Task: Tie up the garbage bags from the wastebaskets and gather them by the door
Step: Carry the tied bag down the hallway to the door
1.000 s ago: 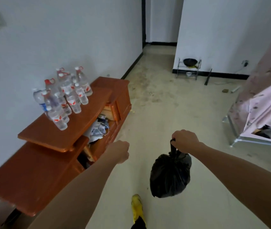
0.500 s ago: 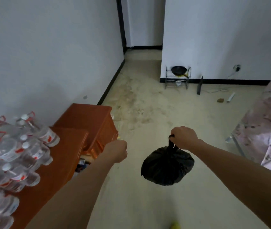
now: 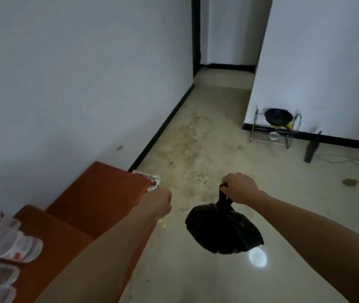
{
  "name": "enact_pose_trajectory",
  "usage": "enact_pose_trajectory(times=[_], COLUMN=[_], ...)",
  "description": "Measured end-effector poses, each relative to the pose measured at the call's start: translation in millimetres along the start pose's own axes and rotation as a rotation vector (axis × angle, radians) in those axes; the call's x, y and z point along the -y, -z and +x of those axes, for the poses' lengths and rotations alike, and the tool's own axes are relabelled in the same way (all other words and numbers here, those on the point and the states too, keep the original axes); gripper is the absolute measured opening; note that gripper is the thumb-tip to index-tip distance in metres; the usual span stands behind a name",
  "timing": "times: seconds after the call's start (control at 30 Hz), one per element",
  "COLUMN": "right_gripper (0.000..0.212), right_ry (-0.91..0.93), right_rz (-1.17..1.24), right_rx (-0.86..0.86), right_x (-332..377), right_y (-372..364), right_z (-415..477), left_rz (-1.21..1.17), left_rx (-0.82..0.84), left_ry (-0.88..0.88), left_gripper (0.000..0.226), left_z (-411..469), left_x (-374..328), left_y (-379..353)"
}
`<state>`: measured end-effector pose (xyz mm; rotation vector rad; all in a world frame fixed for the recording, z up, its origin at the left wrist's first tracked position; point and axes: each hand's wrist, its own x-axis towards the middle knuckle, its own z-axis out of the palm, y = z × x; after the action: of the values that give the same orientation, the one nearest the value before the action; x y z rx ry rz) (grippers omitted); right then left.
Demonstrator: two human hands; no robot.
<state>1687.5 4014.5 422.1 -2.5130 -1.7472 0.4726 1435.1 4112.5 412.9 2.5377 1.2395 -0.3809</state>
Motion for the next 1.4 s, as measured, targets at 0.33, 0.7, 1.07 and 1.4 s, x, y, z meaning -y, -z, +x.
enact_pose_trajectory(times=[0.33, 0.7, 1.07, 1.4], right_gripper=[0.025, 0.026, 0.029, 0.028], right_ry=[-0.009, -0.098, -0.006, 0.012], right_rz=[0.031, 0.112, 0.093, 0.022], right_rx=[0.015, -0.087, -0.021, -0.007], right_x=[-66, -147, -257, -318], right_y=[48, 176, 257, 327], right_z=[302, 616, 946, 1211], left_rz=[-0.004, 0.014, -0.034, -0.042], left_rx=[0.043, -0.013, -0.018, 0.014], left_ry=[0.079, -0.032, 0.023, 0.117], left_gripper=[0.009, 0.024, 0.025, 0.027], left_z=[300, 626, 940, 1184], left_x=[40, 34, 6, 26], left_y=[78, 257, 361, 442])
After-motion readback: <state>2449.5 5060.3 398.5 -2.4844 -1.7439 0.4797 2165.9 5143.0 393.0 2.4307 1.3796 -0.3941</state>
